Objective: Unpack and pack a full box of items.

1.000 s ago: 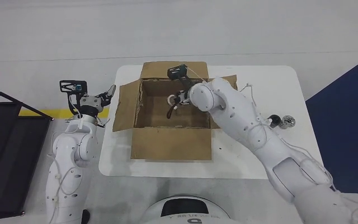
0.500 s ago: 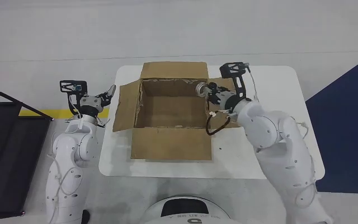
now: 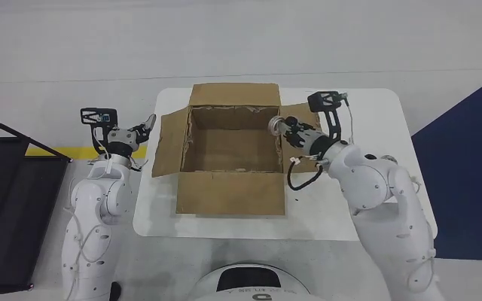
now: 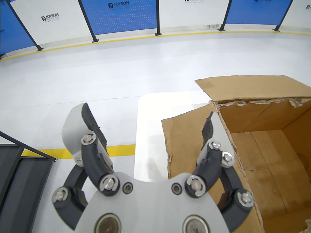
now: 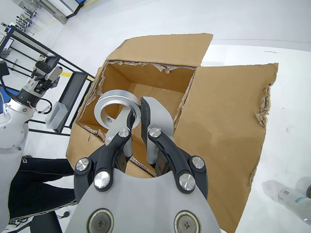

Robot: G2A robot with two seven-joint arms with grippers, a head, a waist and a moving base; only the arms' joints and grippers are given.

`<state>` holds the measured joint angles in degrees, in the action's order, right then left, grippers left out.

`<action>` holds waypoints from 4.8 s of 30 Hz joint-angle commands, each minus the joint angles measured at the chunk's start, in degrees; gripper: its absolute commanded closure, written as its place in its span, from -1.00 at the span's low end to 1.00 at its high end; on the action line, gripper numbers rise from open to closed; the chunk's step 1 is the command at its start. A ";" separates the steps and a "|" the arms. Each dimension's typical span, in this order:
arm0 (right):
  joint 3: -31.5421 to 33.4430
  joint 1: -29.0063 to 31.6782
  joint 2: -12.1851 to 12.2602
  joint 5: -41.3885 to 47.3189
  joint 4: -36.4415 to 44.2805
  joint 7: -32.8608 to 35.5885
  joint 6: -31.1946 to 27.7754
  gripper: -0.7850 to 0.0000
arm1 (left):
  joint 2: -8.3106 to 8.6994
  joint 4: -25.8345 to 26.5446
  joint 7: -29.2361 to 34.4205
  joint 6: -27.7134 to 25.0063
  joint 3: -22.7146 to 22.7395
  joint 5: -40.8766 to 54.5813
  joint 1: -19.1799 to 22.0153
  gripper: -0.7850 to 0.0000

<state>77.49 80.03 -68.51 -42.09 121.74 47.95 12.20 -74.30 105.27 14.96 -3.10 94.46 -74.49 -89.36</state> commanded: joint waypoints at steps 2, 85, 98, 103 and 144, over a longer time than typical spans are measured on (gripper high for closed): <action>3.82 2.90 0.32 -0.25 2.68 -1.91 0.82 1.00 | 0.00 0.00 0.00 0.00 0.00 0.00 0.00 -1.00; 39.27 28.90 0.81 -3.83 -3.03 0.59 -0.82 -1.00 | 0.00 0.00 0.00 0.00 0.00 0.00 0.00 -1.00; 39.27 28.90 0.81 -3.83 -3.03 0.59 -0.82 -1.00 | 0.00 0.00 0.00 0.00 0.00 0.00 0.00 -1.00; 39.27 28.90 0.81 -3.83 -3.03 0.59 -0.82 -1.00 | 0.00 0.00 0.00 0.00 0.00 0.00 0.00 -1.00; 26.72 18.80 2.03 -25.24 -20.47 8.78 -5.46 0.35 | 0.00 0.00 0.00 0.00 0.00 0.00 0.00 -1.00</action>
<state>104.40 98.98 -66.47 -67.14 101.49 56.72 6.63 -74.30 105.27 14.96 -3.10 94.46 -74.49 -89.36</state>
